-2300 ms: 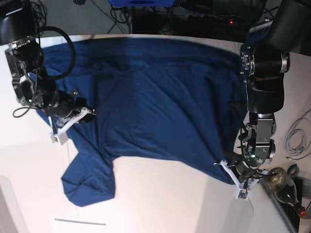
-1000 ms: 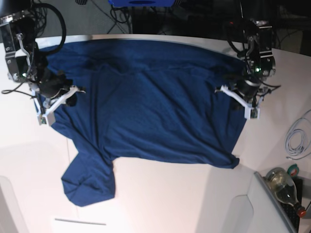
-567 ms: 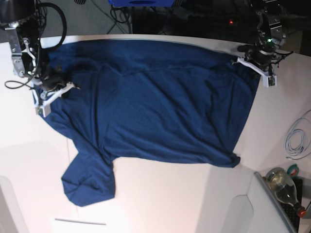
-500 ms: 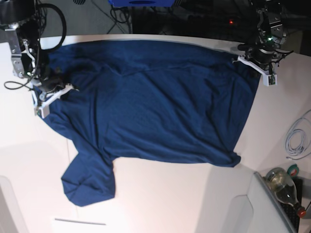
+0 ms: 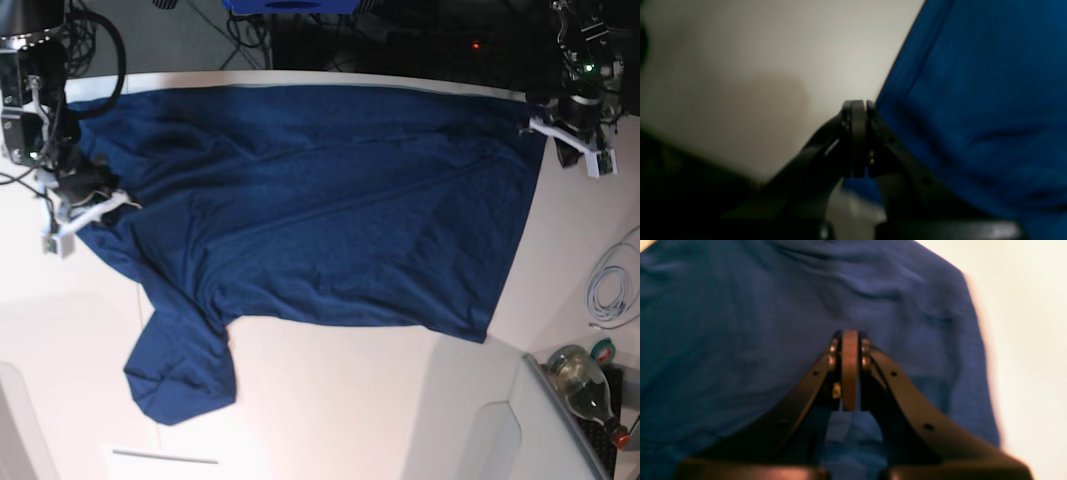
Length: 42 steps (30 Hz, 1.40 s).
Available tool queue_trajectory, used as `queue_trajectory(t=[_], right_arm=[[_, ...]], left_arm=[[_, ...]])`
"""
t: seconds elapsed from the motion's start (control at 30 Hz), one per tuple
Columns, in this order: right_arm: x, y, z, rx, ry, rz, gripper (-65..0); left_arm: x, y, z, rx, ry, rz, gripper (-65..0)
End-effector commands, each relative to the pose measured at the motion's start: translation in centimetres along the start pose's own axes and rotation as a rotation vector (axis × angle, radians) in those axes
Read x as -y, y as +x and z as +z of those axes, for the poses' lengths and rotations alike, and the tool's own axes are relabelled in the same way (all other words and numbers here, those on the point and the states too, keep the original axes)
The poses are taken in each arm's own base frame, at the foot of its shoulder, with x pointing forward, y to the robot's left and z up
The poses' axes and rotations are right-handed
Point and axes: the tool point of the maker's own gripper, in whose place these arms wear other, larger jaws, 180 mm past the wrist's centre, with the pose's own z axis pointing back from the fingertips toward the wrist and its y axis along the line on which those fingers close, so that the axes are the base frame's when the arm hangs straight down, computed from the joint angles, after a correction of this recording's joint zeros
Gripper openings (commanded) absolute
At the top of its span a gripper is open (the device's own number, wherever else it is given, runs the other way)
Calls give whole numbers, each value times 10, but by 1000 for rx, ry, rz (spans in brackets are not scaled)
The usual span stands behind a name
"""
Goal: Layout the t-shirt on the table in an organized manner, then fold the t-shirt properly
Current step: 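Grasp the hanging sleeve with the right gripper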
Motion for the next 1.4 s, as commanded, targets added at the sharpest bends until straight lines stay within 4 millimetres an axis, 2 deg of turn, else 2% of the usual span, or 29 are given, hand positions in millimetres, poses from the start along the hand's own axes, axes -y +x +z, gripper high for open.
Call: queue_trajectory(t=[0.0, 0.1, 0.2, 0.33, 0.43, 0.47, 0.53, 0.63, 0.7, 0.77, 0.93, 1.1, 1.2, 1.3, 1.33, 1.37], right_arm=[[-8, 23, 2, 59, 21, 29, -636], [-23, 42, -7, 79, 50, 51, -636], [-26, 49, -28, 48, 46, 58, -636], [-41, 65, -40, 49, 66, 99, -629], [-50, 89, -41, 90, 80, 112, -608], [-51, 97, -41, 101, 80, 111, -572], [-49, 113, -46, 115, 69, 105, -455], [-34, 129, -60, 97, 26, 74, -309], [-23, 135, -70, 75, -3, 48, -288], [-14, 136, -81, 41, -31, 14, -288], [-12, 127, -96, -21, -51, -35, -288], [-38, 118, -102, -39, 38, -3, -288], [-36, 108, -105, -64, 42, -5, -288], [-42, 104, -107, -73, 54, -8, -290], [-43, 103, -107, -74, 56, -8, -300], [-44, 102, -107, -75, 56, -9, -338]], left_arm=[[0, 13, 3, 44, 3, 0, -650], [11, 34, -1, 99, -5, 23, -650], [19, 38, -17, 102, -11, 76, -650], [29, 25, -47, 53, -23, 157, -650], [33, 10, -62, 1, -28, 191, -650], [33, 4, -65, -19, -24, 191, -650], [30, -4, -70, -49, -9, 153, -650], [26, -8, -69, -65, 7, 105, -650], [24, 1, -67, -33, 12, 99, -650], [21, 5, -62, -7, 17, 85, -650], [20, 15, -59, 22, 21, 71, -650], [20, 17, -59, 26, 21, 70, -650], [20, 18, -60, 26, 21, 71, -650], [20, 17, -60, 26, 21, 71, -650], [20, 17, -60, 26, 21, 71, -650], [20, 17, -60, 26, 21, 71, -650]])
